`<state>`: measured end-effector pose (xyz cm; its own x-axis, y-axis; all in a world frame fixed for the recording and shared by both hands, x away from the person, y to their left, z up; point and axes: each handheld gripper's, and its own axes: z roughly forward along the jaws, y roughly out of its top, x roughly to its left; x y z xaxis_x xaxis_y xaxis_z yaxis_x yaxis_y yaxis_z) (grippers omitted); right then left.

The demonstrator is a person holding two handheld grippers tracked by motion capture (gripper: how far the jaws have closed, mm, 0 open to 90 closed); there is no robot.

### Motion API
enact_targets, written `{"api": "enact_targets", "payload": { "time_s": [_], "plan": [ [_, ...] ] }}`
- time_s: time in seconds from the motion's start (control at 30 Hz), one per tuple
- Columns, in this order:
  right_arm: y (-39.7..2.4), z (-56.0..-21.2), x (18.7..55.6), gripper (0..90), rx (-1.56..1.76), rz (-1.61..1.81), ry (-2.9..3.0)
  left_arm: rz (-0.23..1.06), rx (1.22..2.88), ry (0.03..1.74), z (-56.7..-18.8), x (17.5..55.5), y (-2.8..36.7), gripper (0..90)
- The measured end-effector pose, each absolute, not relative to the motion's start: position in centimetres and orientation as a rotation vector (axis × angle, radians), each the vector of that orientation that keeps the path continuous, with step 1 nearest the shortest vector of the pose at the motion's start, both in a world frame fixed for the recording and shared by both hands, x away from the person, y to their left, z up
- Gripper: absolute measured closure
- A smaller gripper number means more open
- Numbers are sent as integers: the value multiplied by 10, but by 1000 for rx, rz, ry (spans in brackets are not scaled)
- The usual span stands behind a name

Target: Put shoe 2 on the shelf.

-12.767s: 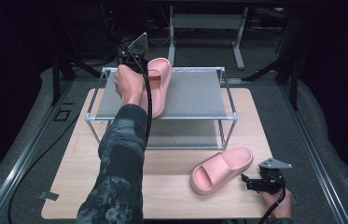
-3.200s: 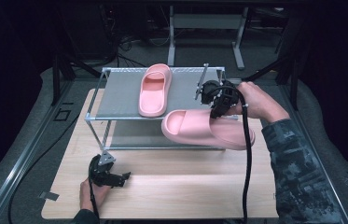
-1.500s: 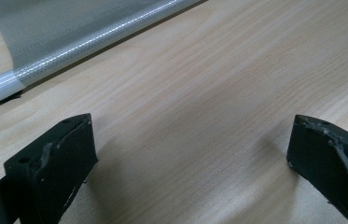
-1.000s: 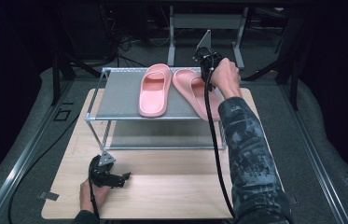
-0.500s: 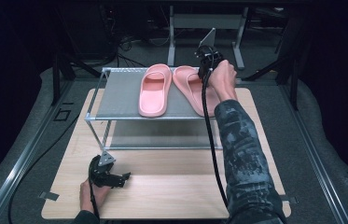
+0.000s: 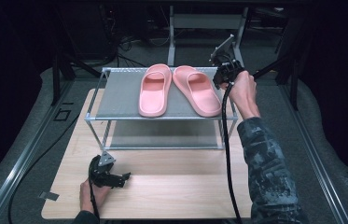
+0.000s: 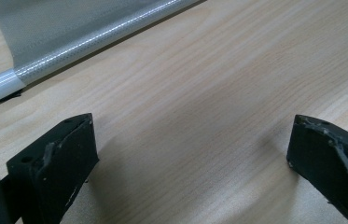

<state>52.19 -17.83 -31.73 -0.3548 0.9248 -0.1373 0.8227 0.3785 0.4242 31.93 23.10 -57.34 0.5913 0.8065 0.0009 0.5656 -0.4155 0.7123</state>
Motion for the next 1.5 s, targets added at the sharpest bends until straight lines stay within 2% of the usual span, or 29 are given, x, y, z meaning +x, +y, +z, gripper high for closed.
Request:
{"api": "enact_targets", "payload": {
  "time_s": [0.2,0.37,0.53,0.7,0.9,1.27,1.4,1.5],
  "plan": [
    [-174,-332,518,834,1518,425,2343,453,2138,1082,-573,320,231,14],
    [-168,-328,511,823,1517,525,2402,447,2143,1071,-573,321,231,13],
    [-154,-338,505,817,1470,547,2433,449,2143,1073,-573,320,231,15],
    [-155,-344,514,746,1440,556,2343,448,2143,1073,-573,320,231,15],
    [-150,-350,517,755,1450,664,2352,449,2143,1072,-573,320,231,15],
    [-143,-356,528,678,1414,715,2266,448,2143,1072,-573,320,231,15],
    [-150,-353,523,576,1409,746,2264,449,2143,1072,-573,320,231,15],
    [-157,-348,517,430,1398,749,2255,446,2141,1074,-573,320,231,15]
  ]
}}
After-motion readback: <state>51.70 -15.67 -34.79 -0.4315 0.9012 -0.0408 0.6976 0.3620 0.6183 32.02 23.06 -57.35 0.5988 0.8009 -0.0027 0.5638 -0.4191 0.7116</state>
